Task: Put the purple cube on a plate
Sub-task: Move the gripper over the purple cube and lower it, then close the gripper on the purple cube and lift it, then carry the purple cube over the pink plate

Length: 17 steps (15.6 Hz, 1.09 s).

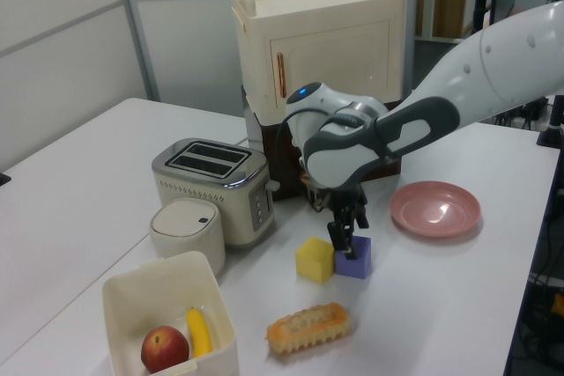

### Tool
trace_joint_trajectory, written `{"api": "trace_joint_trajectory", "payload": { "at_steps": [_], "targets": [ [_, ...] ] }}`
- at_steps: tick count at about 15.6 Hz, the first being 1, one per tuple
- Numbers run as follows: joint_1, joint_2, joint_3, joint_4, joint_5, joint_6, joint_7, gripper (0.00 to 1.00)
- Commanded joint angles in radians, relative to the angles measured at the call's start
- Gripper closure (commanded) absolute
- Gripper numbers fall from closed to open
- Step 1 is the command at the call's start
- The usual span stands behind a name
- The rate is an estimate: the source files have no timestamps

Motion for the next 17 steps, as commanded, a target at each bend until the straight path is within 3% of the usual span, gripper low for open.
{"api": "trace_joint_trajectory", "payload": {
  "at_steps": [1,3,4,5,6,7,10,14,17],
  "targets": [
    [0.015,0.039,-0.01,-0.016,0.013,0.069,0.043,0.0],
    [0.021,0.051,-0.01,-0.014,0.013,0.075,0.052,0.0],
    [0.03,0.051,-0.01,-0.014,0.008,0.075,0.06,0.16],
    [0.044,0.051,-0.01,-0.014,0.002,0.071,0.061,0.47],
    [0.047,0.046,-0.01,-0.013,0.002,0.059,0.061,0.89],
    [0.045,0.036,-0.01,-0.013,0.002,0.033,0.058,1.0],
    [0.03,-0.016,-0.017,0.019,0.004,-0.108,-0.013,1.0],
    [0.007,-0.096,-0.143,0.036,0.011,-0.228,-0.251,1.0],
    [-0.101,-0.087,-0.18,0.038,0.011,-0.206,-0.348,1.0]
  ]
}}
